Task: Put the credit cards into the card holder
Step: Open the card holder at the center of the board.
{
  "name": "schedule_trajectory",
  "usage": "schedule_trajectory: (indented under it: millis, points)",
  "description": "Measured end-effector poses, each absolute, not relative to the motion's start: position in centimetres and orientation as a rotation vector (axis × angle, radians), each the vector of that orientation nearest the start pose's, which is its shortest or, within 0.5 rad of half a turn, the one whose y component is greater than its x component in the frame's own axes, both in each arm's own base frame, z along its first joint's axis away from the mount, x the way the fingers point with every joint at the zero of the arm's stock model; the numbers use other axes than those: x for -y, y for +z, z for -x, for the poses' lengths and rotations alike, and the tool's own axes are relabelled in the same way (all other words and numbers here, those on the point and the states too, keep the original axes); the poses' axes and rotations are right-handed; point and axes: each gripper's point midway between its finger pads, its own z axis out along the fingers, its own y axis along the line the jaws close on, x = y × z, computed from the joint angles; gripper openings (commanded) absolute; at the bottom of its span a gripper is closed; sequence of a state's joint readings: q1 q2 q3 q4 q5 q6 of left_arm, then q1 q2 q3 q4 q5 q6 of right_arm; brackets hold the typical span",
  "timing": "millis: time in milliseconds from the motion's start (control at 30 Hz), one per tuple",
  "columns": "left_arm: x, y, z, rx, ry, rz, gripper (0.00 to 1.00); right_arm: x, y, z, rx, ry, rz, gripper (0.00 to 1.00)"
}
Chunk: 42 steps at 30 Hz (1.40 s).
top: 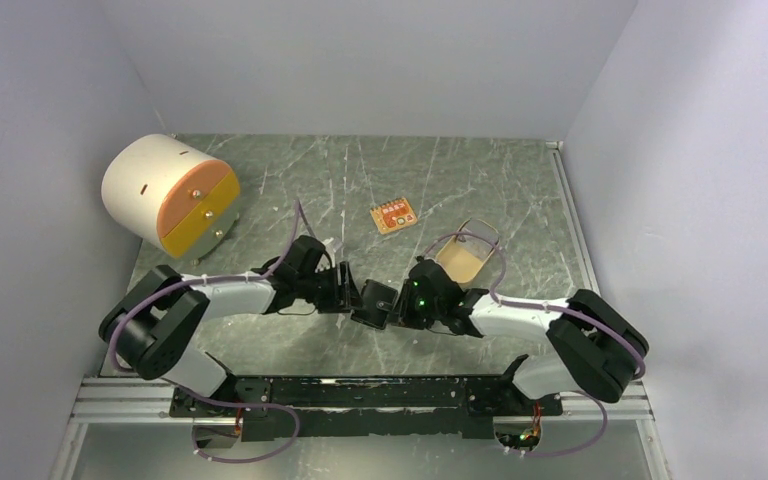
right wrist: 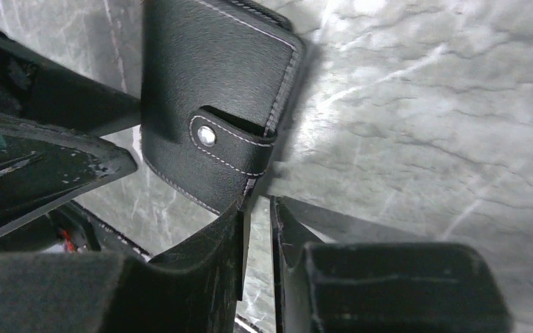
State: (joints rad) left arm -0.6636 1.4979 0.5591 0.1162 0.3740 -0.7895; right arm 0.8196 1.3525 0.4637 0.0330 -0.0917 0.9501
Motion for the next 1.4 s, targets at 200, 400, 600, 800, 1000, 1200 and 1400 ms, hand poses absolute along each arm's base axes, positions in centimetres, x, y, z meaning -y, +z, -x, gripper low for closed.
schedule_trajectory:
  millis: [200,400,600,800,1000,1200,1400]
  points:
    - [28.8,3.3,-19.9,-2.6,-1.177,-0.085,0.58,-26.6,1.5,-17.4,-2.622,0.86,-0.098,0.19]
    - [29.6,4.3,-19.9,-2.539,-1.283,-0.115,0.54,-26.9,1.4,-17.7,-2.614,0.871,-0.09,0.17]
    - [29.7,4.8,-19.5,-2.479,-1.372,-0.109,0.49,-27.1,1.3,-17.8,-2.591,0.892,-0.074,0.16]
    - [30.6,6.1,-19.1,-2.41,-1.511,-0.118,0.5,-26.8,1.3,-17.7,-2.556,0.902,-0.046,0.16]
    - [31.5,7.0,-19.3,-2.392,-1.525,-0.185,0.56,-26.4,1.2,-17.6,-2.531,0.897,-0.02,0.16]
    - [32.9,7.3,-20.4,-2.388,-1.432,-0.301,0.61,-26.3,1.3,-17.7,-2.524,0.888,-0.013,0.15]
    - [32.1,4.8,-21.3,-2.453,-1.263,-0.358,0.64,-26.0,1.2,-17.6,-2.513,0.883,-0.019,0.15]
